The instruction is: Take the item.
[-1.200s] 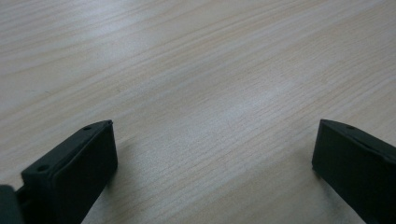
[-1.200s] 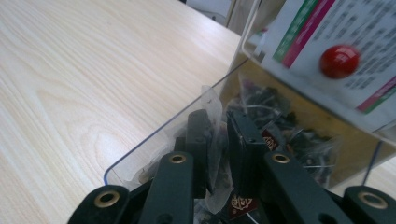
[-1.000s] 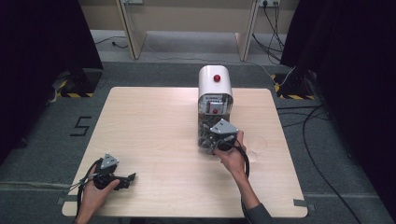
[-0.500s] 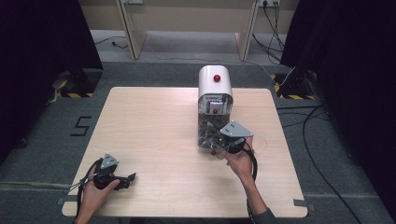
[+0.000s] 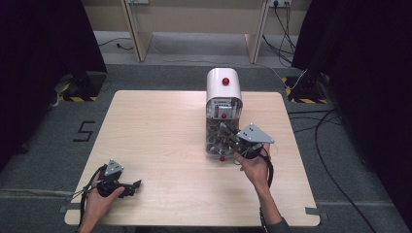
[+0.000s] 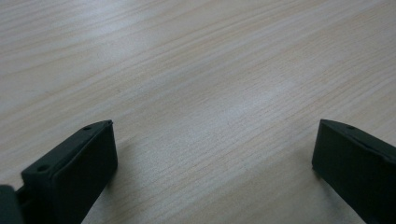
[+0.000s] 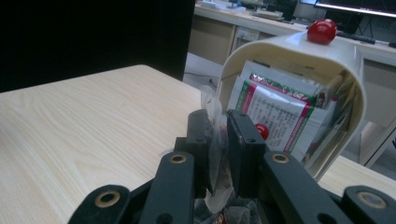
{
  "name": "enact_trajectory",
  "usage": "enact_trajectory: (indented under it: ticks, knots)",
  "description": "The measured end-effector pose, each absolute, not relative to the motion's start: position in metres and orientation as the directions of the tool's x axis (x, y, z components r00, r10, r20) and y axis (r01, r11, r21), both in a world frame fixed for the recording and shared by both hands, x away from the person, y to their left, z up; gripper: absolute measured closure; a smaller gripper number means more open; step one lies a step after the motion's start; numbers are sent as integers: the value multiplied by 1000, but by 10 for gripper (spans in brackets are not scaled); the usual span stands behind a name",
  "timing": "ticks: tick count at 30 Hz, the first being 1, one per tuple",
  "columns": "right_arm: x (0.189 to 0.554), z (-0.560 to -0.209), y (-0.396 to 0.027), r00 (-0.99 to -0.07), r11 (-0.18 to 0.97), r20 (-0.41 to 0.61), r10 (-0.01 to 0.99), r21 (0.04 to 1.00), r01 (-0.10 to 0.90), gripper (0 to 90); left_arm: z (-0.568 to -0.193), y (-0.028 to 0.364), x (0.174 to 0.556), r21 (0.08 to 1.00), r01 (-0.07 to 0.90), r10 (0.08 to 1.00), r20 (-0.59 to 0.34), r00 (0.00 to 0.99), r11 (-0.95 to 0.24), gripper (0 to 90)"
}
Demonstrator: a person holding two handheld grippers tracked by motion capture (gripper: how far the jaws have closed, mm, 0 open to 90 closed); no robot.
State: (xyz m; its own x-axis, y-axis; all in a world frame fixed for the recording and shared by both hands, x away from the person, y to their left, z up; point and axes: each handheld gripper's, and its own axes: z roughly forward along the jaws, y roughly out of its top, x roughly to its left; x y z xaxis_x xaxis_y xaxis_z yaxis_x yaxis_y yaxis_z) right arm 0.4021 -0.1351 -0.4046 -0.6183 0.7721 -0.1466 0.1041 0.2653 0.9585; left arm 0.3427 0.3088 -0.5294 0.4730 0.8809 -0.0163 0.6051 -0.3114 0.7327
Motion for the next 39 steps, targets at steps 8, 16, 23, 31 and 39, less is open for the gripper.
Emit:
enact_trajectory:
  ticks: [8, 16, 23, 31, 39]
  knots:
    - [397, -398, -140, -625, 248, -136, 768, 964, 94, 801, -529, 309, 343, 733, 606, 881, -17, 473, -311, 0]
    - [390, -392, -146, -616, 237, -145, 774, 969, 70, 802, -529, 309, 343, 733, 606, 881, -17, 473, -311, 0]
    - [385, -385, -161, -593, 215, -137, 794, 975, 62, 802, -529, 309, 343, 733, 605, 881, -16, 473, -311, 0]
    - [376, -377, -185, -560, 186, -120, 820, 981, 62, 802, -529, 309, 342, 733, 606, 881, -18, 473, -310, 0]
    - [372, -376, -204, -515, 181, -123, 848, 981, 65, 802, -529, 309, 342, 733, 605, 881, -16, 474, -312, 0]
